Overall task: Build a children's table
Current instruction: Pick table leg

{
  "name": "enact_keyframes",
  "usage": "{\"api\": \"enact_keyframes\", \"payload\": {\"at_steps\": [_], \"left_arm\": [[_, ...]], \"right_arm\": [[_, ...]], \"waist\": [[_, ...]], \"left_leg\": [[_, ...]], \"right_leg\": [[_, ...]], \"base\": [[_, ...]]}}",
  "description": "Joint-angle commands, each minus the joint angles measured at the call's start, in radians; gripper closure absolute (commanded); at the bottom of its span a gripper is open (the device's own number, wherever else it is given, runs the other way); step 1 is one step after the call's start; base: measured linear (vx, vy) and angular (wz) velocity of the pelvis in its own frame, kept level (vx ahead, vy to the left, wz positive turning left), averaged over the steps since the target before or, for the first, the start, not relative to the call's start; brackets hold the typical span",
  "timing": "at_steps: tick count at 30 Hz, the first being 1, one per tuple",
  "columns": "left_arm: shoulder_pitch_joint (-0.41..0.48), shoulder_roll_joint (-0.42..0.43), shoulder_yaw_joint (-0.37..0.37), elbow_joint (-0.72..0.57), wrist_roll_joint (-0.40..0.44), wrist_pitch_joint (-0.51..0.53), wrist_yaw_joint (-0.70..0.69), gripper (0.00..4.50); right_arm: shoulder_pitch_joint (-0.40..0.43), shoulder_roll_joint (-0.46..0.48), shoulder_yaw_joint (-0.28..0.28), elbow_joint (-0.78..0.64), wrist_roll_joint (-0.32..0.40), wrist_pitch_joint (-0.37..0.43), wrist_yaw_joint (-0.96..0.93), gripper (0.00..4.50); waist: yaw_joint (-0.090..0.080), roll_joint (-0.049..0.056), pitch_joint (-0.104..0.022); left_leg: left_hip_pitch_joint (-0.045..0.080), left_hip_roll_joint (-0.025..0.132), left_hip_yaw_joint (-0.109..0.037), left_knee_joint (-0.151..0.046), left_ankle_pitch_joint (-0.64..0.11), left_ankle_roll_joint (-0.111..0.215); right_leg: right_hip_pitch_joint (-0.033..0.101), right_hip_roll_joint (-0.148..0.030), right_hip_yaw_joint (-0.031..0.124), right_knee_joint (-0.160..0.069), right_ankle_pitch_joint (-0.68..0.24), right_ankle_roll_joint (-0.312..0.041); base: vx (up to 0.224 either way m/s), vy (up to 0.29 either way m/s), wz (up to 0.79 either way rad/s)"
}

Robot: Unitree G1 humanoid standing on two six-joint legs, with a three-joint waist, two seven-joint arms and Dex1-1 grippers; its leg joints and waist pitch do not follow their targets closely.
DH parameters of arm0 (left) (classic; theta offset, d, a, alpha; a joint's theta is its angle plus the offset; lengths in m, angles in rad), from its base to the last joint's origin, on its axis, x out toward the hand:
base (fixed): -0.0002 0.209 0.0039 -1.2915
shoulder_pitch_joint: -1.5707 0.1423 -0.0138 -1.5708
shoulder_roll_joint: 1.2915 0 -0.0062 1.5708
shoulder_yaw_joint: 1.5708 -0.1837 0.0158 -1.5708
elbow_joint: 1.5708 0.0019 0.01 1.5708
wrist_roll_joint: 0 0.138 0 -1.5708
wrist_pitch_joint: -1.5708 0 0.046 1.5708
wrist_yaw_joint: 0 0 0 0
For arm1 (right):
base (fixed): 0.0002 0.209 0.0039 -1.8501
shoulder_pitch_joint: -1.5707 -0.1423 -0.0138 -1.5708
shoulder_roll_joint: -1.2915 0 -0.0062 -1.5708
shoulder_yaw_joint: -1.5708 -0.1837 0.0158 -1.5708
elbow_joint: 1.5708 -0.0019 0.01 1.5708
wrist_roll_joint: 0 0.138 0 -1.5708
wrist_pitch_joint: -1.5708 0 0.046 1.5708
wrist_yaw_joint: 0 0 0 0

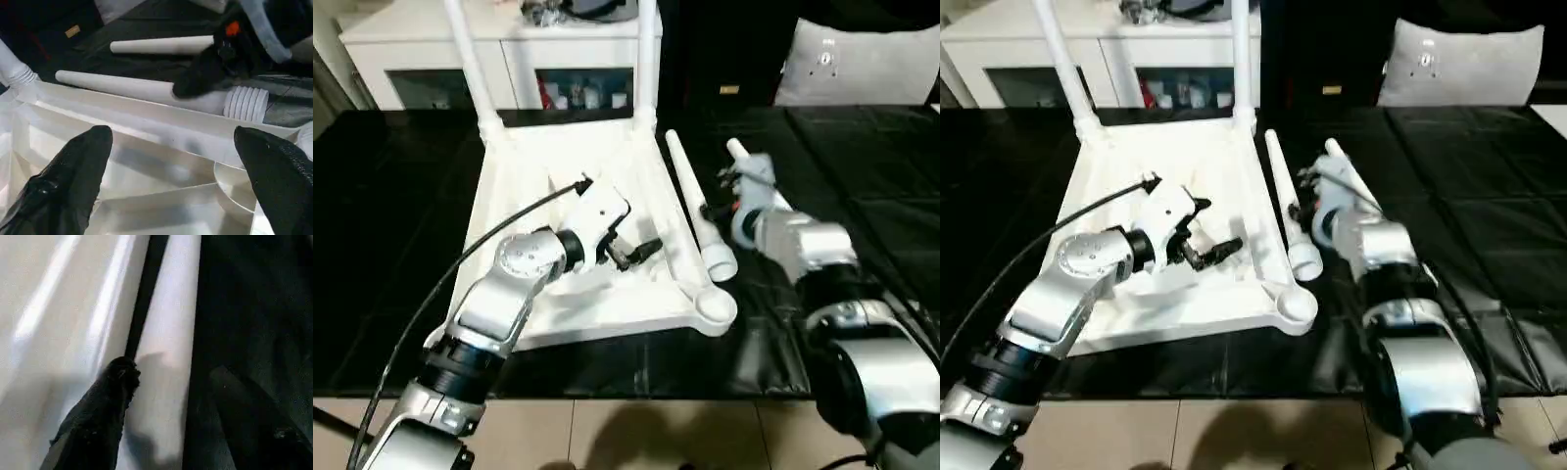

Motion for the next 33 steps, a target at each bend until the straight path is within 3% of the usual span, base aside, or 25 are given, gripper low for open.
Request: {"api": "enact_keyframes", "payload": {"at_steps": [1,9,11,20,33], "left_arm": [[-0.007,0.009,-0.007,-0.008,0.008,-0.006,-0.008,0.0],[-0.007,0.01,-0.011,-0.008,0.015,-0.007,-0.018,0.0],[-0.008,0.01,-0.013,-0.007,0.013,-0.008,-0.022,0.0],[-0.01,0.006,-0.019,-0.014,0.015,-0.004,-0.036,0.0],[-0.001,0.008,-0.028,-0.024,0.012,0.0,-0.054,0.0]], "right_arm": [[-0.021,0.0,0.02,0.038,-0.011,0.014,0.024,1.71],[-0.035,-0.02,0.005,0.137,-0.021,0.034,0.027,1.71],[-0.039,-0.023,-0.005,0.152,-0.01,0.032,0.035,2.07],[-0.047,-0.039,-0.113,0.217,0.083,0.084,0.042,2.63],[-0.036,-0.059,-0.168,0.24,0.11,0.072,0.009,2.68]], "waist": [[-0.004,-0.008,-0.076],[-0.003,-0.004,-0.074],[-0.004,-0.003,-0.074],[-0.002,-0.012,-0.075],[-0.002,-0.011,-0.074]], "left_leg": [[-0.008,0.049,-0.006,-0.058,-0.051,0.06],[-0.005,0.05,-0.007,-0.059,-0.083,0.045],[-0.005,0.051,-0.008,-0.059,-0.086,0.042],[-0.006,0.05,-0.005,-0.057,-0.073,0.055],[-0.006,0.049,-0.004,-0.056,-0.082,0.051]], "right_leg": [[0.073,-0.074,0.067,-0.052,-0.226,-0.162],[0.07,-0.074,0.066,-0.058,-0.274,-0.143],[0.07,-0.073,0.065,-0.058,-0.27,-0.145],[0.07,-0.074,0.064,-0.058,-0.284,-0.147],[0.067,-0.073,0.062,-0.061,-0.304,-0.141]], "base": [[0.0,0.0,0.0],[0.0,0.0,0.0],[0.0,0.0,0.0],[0.0,0.0,0.0],[0.0,0.0,0.0]]}}
